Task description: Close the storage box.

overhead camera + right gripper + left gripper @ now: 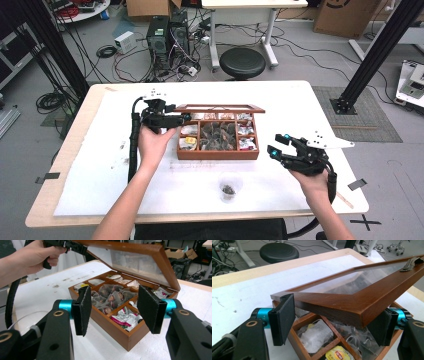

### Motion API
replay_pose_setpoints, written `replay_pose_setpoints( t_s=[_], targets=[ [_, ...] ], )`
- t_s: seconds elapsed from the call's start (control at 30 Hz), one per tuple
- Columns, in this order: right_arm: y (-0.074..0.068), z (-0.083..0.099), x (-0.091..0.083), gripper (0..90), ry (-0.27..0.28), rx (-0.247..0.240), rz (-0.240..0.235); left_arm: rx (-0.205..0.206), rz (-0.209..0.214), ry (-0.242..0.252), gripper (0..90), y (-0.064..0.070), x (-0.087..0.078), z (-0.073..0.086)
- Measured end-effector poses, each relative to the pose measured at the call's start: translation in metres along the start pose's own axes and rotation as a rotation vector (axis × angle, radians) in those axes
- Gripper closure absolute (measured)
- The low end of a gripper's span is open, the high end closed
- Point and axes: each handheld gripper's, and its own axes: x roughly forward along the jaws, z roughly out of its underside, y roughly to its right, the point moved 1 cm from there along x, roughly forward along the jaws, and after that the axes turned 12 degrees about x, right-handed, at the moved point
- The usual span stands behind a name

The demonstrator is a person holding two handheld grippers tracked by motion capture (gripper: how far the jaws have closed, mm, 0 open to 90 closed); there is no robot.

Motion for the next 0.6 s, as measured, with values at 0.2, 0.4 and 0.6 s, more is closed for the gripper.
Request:
replay_pose_setpoints(
  t_s=[0.2,0.4,0.6],
  targets=[
    [-0.001,0.000,0.001,46.4,-0.002,-0.003,0.002,-0.024,0.045,-0.006,29.3,0.000,0.000,0.010],
    [0.001,0.001,0.000,46.4,0.003,0.003,0.017,-0.021,0.044,-0.005,29.3,0.003,0.000,0.015],
    [0.003,0.001,-0.001,46.4,0.010,0.008,0.026,-0.025,0.048,-0.008,29.3,0.005,-0.001,0.021]
  ],
)
